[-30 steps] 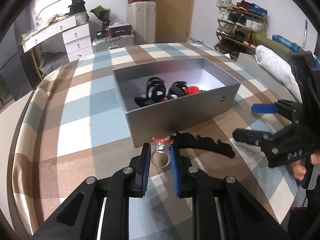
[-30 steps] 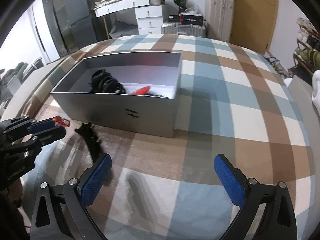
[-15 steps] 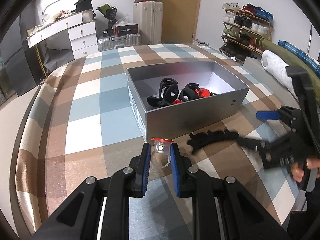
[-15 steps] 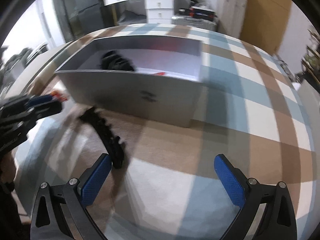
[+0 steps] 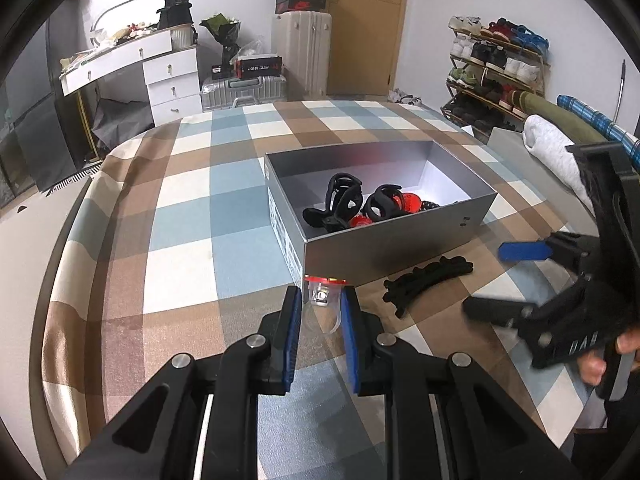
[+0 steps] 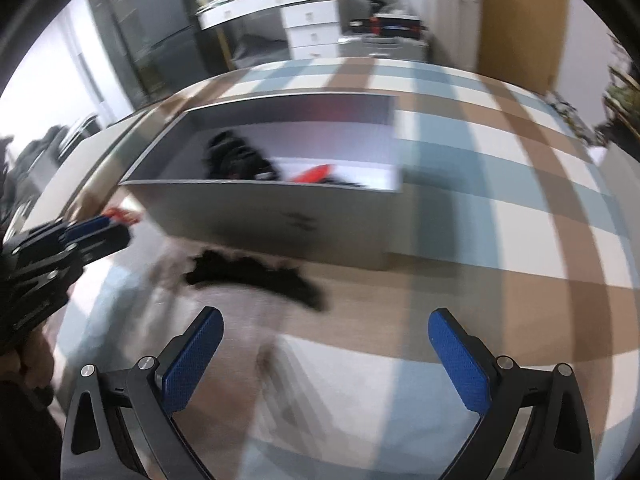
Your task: Organize jewelry
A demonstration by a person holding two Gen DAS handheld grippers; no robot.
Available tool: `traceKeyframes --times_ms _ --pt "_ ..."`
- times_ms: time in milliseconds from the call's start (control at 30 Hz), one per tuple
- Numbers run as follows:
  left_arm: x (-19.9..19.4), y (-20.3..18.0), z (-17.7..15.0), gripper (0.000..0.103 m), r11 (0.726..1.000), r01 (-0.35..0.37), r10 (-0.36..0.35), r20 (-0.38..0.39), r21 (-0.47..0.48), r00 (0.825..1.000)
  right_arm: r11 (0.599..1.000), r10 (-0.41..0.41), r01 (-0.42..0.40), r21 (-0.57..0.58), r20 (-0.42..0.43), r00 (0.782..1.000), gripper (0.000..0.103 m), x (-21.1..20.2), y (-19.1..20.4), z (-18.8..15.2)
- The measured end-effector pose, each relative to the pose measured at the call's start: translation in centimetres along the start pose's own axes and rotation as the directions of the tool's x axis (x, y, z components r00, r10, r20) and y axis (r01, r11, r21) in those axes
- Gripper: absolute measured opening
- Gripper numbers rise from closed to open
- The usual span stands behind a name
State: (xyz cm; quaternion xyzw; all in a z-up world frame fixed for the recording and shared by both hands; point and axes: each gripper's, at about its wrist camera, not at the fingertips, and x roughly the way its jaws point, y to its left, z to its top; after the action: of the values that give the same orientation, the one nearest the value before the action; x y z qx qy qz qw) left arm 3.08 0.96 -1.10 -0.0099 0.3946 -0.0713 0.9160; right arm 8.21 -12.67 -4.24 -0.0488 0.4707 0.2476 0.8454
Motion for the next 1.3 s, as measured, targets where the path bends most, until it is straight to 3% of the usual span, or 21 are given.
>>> traceKeyframes --times_ms 200,467,1300 --pt "-0.3 1.0 0.1 0.015 0.999 -0.003 0.004 0.015 -0.032 1.000 0.999 -0.010 0.010 -0.032 -0.016 1.000 0.103 1.3 2.5 0.5" --pt "-0.6 2.3 0.2 0.014 0.996 0.002 0.001 0.032 -0.092 1.000 0.989 -0.085 0.082 -0.121 -0.019 0.996 0.103 2.9 5.0 0.4" --pt "-0.3 2.5 0.1 0.014 0.995 0.009 -0.007 0.024 -0.103 1.000 0.990 -0.121 0.121 -0.079 0.006 0.993 0.102 3.8 5.5 1.6"
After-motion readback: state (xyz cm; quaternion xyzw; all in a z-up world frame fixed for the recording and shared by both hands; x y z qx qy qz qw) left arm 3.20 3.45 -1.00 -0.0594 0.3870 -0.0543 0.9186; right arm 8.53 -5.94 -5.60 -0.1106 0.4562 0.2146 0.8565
